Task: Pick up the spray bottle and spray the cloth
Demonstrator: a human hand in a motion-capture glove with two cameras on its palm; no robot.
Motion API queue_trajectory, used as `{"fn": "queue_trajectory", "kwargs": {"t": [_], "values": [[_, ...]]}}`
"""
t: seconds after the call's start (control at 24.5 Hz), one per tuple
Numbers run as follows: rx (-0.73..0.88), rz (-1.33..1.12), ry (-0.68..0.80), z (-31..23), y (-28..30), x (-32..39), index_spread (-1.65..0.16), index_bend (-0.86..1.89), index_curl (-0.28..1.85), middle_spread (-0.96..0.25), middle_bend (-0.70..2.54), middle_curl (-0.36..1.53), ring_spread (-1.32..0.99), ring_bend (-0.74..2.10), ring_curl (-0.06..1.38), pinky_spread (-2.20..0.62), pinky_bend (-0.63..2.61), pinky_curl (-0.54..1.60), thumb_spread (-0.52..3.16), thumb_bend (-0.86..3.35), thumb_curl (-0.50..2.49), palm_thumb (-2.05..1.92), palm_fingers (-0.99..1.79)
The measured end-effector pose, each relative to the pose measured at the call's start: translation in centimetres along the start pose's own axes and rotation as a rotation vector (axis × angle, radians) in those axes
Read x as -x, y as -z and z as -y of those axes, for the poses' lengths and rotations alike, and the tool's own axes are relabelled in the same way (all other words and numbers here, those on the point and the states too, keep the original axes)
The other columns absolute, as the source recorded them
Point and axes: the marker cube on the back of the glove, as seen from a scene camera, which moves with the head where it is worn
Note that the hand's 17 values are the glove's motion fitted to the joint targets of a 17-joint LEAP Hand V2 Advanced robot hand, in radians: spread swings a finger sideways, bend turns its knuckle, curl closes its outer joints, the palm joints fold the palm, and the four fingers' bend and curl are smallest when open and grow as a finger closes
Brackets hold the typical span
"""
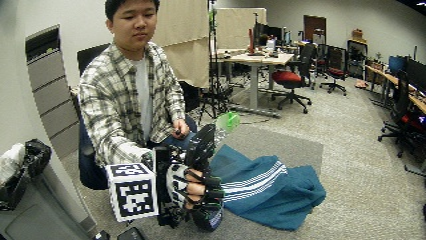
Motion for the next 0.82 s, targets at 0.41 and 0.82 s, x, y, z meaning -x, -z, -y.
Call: {"fn": "queue_trajectory", "kwargs": {"t": [0.41,0.82], "values": [[-0.198,0.092,0.072,5.0,-1.7,-1.2,-0.27,0.17,0.37,-0.12,0.34,0.41,-0.15,0.45,0.35,-0.02,0.48,0.28,0.70,0.01,0.57,1.01,1.30],[-0.274,0.057,0.085,5.8,-1.9,-1.1,-0.27,0.25,0.45,-0.14,0.52,0.49,-0.20,0.54,0.42,-0.16,0.50,0.35,0.46,-0.02,0.65,1.06,1.39]]}}
